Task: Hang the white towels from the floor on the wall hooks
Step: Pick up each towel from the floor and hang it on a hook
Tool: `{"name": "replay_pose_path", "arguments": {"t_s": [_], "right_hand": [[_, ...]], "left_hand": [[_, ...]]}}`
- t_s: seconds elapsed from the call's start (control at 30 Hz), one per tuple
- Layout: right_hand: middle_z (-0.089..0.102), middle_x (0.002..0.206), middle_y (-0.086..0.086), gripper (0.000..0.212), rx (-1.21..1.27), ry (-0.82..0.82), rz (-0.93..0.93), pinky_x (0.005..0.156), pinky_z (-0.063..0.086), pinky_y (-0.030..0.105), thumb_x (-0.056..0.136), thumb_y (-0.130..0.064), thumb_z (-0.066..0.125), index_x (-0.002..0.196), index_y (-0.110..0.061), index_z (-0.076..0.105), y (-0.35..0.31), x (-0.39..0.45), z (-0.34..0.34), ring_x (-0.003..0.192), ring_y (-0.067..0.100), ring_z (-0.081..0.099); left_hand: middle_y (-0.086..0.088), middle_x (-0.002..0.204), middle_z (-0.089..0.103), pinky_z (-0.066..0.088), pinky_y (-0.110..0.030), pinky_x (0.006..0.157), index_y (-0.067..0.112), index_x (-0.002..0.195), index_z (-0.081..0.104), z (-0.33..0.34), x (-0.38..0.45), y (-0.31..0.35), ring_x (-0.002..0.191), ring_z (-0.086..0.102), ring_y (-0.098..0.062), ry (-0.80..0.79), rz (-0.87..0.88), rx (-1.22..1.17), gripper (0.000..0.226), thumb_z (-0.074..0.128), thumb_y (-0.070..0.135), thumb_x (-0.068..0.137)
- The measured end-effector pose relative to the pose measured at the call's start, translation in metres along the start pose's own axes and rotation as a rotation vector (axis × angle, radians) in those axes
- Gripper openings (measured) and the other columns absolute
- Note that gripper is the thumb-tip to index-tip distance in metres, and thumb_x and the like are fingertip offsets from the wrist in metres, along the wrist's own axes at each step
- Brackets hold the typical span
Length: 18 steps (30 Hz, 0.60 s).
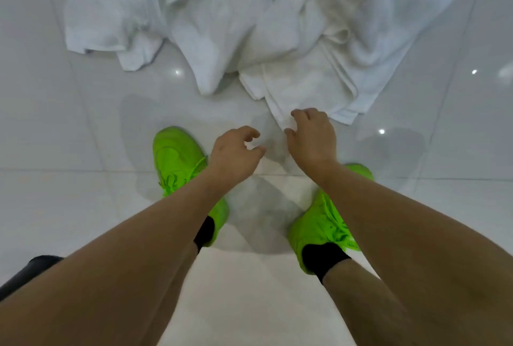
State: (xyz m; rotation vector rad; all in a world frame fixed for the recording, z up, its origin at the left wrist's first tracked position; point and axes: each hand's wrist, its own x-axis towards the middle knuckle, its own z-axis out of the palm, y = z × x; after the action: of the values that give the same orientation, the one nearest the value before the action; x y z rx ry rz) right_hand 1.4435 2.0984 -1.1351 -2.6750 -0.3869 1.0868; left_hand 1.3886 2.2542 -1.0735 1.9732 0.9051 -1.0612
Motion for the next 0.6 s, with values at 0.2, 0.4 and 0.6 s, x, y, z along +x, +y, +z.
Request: {"name": "replay_pose_path", "arguments": {"t_s": [0.2,0.4,0.6], "right_hand": [[0.055,0.113,0.018,0.027,-0.156,0.091,0.014,0.075,0.04,0.039,0.084,-0.004,0.05,0.11,-0.002,0.059,-0.003,0.022,0.03,0.099,0.036,0.05],[0.061,0.101,0.011,0.027,0.14,0.106,0.188,0.069,0.034,0.033,0.08,-0.009,0.053,0.103,-0.012,0.065,-0.02,-0.009,-0.034,0.093,0.032,0.054],[0.052,0.084,-0.003,0.023,0.396,0.178,0.244,0.064,0.031,0.028,0.078,0.001,0.052,0.098,-0.012,0.052,-0.054,-0.072,-0.178,0.075,0.019,0.049]], "left_hand": [[0.004,0.111,0.065,0.043,-0.024,0.088,0.024,0.115,0.066,0.004,0.029,-0.03,0.096,0.061,-0.015,-0.001,0.013,0.034,0.031,0.068,0.035,0.087],[0.0,0.114,0.066,0.043,-0.034,0.098,0.02,0.117,0.066,-0.032,-0.021,-0.013,0.102,0.06,-0.022,-0.025,-0.006,0.062,0.03,0.065,0.029,0.088],[-0.002,0.115,0.065,0.04,-0.026,0.091,0.018,0.121,0.065,-0.11,-0.12,0.084,0.103,0.06,-0.021,0.07,0.143,0.101,0.032,0.062,0.026,0.09]]}}
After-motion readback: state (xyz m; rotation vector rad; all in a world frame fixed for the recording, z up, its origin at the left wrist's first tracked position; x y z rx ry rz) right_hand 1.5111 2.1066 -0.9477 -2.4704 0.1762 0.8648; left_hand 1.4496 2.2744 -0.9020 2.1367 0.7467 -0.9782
